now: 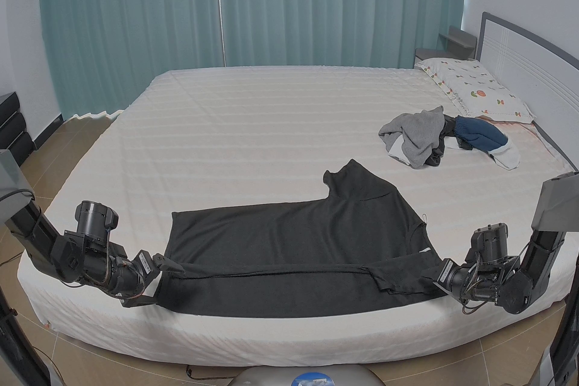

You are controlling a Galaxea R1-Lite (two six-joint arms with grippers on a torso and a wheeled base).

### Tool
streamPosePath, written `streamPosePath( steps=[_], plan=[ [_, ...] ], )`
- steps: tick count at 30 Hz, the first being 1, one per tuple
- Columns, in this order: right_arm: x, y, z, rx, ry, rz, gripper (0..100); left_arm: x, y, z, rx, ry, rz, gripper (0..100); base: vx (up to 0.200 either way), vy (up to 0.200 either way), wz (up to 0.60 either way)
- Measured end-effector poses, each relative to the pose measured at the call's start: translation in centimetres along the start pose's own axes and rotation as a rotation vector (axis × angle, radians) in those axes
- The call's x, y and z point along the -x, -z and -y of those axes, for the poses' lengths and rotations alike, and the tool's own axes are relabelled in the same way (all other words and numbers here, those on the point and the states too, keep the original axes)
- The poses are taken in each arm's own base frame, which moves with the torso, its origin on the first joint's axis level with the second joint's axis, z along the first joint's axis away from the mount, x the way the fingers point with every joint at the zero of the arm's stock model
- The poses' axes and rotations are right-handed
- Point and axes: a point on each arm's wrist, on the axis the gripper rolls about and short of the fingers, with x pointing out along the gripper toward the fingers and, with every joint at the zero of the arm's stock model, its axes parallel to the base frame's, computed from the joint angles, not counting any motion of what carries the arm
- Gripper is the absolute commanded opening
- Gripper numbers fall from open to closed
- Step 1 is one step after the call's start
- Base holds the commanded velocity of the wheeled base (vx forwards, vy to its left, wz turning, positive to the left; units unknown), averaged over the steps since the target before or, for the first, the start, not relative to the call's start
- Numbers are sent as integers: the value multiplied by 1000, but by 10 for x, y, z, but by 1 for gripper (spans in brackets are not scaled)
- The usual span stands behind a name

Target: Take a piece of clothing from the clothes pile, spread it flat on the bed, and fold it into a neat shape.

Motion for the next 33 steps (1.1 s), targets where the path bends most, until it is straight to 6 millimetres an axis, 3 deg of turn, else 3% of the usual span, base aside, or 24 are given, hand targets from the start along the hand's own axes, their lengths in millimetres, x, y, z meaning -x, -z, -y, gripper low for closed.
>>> streamPosePath(
  steps=[15, 16, 25, 33],
  plan=[
    [9, 0, 13, 27, 32, -11, 0, 0, 0, 0, 4, -2, 0, 100, 0, 0, 0],
    [9, 0, 13, 27, 30, -11, 100, 0, 0, 0, 5, -4, 1, 100, 0, 0, 0],
    [14, -1, 7, 28, 2, -1, 100, 0, -1, 2, -2, -2, 12, 100, 0, 0, 0],
    [36, -14, -11, 29, -87, 70, 100, 1, -5, 7, 56, 12, 25, 100, 0, 0, 0]
  ],
)
